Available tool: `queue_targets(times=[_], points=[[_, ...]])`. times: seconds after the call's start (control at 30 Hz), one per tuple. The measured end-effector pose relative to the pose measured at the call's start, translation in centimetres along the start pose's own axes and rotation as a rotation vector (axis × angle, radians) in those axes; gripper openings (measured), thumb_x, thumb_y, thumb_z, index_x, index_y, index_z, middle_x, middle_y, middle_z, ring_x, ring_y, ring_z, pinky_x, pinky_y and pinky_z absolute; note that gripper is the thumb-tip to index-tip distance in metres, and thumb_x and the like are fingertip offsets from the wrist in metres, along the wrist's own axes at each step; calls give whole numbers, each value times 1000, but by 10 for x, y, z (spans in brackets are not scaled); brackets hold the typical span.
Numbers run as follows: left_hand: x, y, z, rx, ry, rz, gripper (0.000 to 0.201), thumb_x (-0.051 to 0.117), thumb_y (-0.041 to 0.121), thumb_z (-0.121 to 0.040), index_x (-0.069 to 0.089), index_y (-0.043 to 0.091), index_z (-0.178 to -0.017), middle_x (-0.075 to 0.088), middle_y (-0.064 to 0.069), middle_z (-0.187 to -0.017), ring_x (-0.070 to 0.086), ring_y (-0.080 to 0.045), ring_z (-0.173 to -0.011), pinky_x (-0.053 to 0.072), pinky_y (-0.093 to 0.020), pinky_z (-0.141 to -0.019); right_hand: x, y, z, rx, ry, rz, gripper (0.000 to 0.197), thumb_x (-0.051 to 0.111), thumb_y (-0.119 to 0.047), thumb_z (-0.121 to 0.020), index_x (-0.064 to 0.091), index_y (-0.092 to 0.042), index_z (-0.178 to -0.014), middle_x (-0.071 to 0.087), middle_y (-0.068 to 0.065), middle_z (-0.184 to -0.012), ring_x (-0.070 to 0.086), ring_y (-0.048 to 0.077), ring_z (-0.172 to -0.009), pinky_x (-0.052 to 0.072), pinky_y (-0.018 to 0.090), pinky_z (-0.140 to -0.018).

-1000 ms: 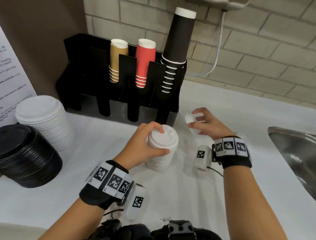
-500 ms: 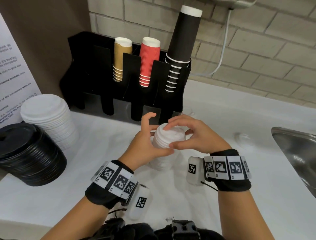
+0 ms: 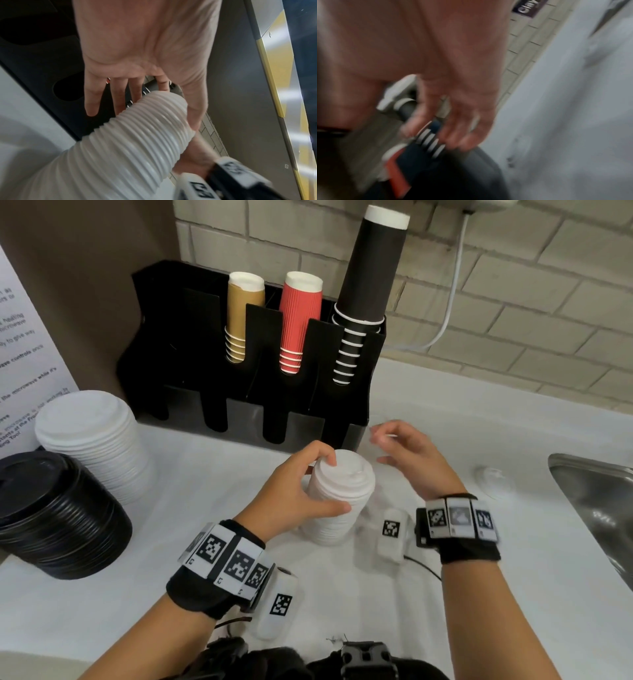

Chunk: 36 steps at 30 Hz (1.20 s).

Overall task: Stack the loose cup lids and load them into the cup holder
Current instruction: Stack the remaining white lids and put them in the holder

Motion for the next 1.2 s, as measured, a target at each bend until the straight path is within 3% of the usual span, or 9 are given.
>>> queue_targets(times=[0.1,0.2,0.3,0.43,0.6,0.77,0.9,1.0,1.2], points=[[-3,0,0,-12,-7,11,42,84,30,-71,50,37,-95,54,31,-112,49,10,-104,38,0,-77,-23,32,-43,300,275,133,36,68,-31,-86,53,-27,-118,59,0,-115,54,15,-102,50,33,-83],[-5,0,0,-34,-11,21,37,81,31,-74,51,37,-93,55,31,-111,50,8,-104,40,-2,-77,-28,60,-74,571,166,432,66,66,-39,-83,29,-40,-138,46,10,-127,51,28,-109,50,43,-95],[-7,2,0,-55,-21,13,36,82,29,-74,51,38,-91,55,26,-113,51,3,-107,43,-12,-83,-26,78,-94,624,128,706,74,65,-43,-81,26,-41,-143,29,16,-142,45,40,-122,41,43,-104],[-6,3,0,-61,-34,15,37,82,29,-74,51,39,-90,56,24,-114,51,5,-105,45,-21,-90,-27,85,-109,647,73,1016,63,65,-49,-78,42,-31,-133,24,11,-140,36,41,-127,39,47,-102],[-6,2,-1,-64,-38,9,37,82,30,-74,51,38,-91,55,30,-111,50,9,-105,44,-20,-90,-28,83,-120,509,-151,1458,61,47,-69,-82,63,-16,-106,48,10,-121,36,29,-123,32,38,-92],[-5,3,0,-56,-26,10,40,83,32,-73,49,41,-92,51,19,-122,45,4,-116,42,-22,-88,-24,77,-103,434,-213,1338,42,63,-49,-82,56,-9,-88,56,4,-85,61,29,-101,40,29,-70],[-3,3,2,-37,-7,-6,44,84,31,-71,47,44,-92,47,20,-122,43,9,-112,41,-21,-84,-38,52,-71,511,61,846,45,70,-36,-76,47,-16,-109,51,2,-97,55,24,-88,41,27,-60],[1,4,1,-34,5,12,43,83,28,-74,46,41,-92,49,12,-121,46,0,-113,48,-33,-91,-33,23,-38,322,191,299,32,73,-33,-77,54,-26,-102,56,-3,-104,57,15,-90,48,27,-64],[6,8,3,-13,52,39,48,84,23,-72,45,31,-99,53,10,-115,52,-10,-111,51,-43,-90,10,-23,18,-59,18,86,29,77,-25,-76,64,-25,-102,61,-11,-114,65,7,-94,49,17,-70]])
Point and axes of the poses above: each hand's wrist, its own z-axis away from the middle knuckle, its own x-axis out of the palm, y = z × x, the point moved 3 cm from there along -z, towards the middle knuckle
